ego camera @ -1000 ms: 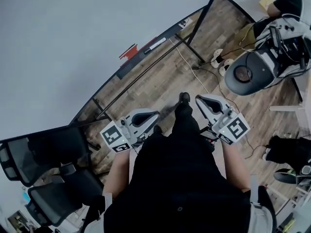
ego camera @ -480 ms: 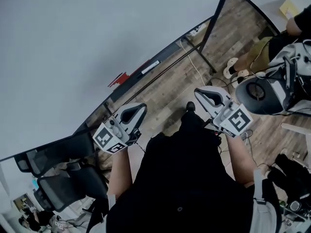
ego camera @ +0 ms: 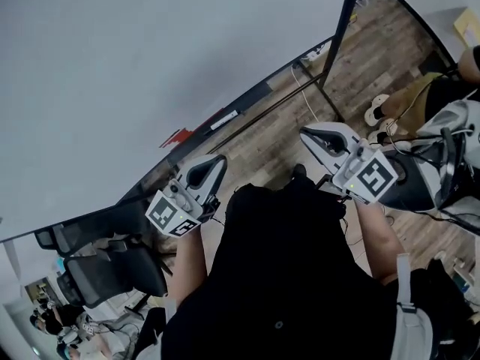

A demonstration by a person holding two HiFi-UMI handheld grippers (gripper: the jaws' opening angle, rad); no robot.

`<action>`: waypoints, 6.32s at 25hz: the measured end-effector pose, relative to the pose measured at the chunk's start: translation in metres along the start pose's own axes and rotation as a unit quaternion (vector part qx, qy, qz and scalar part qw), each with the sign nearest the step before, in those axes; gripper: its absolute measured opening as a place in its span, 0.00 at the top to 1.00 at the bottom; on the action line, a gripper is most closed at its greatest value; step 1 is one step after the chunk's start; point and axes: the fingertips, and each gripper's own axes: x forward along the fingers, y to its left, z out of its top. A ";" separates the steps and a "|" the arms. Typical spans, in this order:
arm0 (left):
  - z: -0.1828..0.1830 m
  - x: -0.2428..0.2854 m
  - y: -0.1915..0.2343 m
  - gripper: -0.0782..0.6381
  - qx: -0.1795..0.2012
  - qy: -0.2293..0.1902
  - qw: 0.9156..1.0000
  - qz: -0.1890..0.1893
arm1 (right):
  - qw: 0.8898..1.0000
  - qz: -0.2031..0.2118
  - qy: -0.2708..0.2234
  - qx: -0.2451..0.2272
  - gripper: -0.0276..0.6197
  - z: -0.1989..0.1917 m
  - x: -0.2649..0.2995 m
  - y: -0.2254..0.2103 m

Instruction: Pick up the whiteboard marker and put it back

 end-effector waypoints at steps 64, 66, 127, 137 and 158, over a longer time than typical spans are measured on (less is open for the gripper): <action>-0.205 0.024 0.185 0.79 0.274 0.510 0.812 0.076 | 0.947 0.031 0.283 -0.151 0.93 -0.140 0.174 0.005; -0.207 0.024 0.187 0.79 0.270 0.516 0.808 0.085 | 0.947 0.032 0.283 -0.151 0.93 -0.140 0.173 0.007; 0.009 0.048 0.040 0.79 0.083 0.117 0.989 -0.032 | 0.997 0.043 -0.021 0.066 0.93 0.022 0.061 -0.006; 0.019 0.052 -0.024 0.79 0.012 -0.024 0.993 -0.118 | 0.995 0.090 -0.031 0.035 0.93 0.038 0.000 0.018; 0.004 0.074 -0.073 0.79 -0.057 -0.061 0.979 -0.186 | 0.995 0.093 -0.010 0.021 0.93 0.020 -0.040 0.029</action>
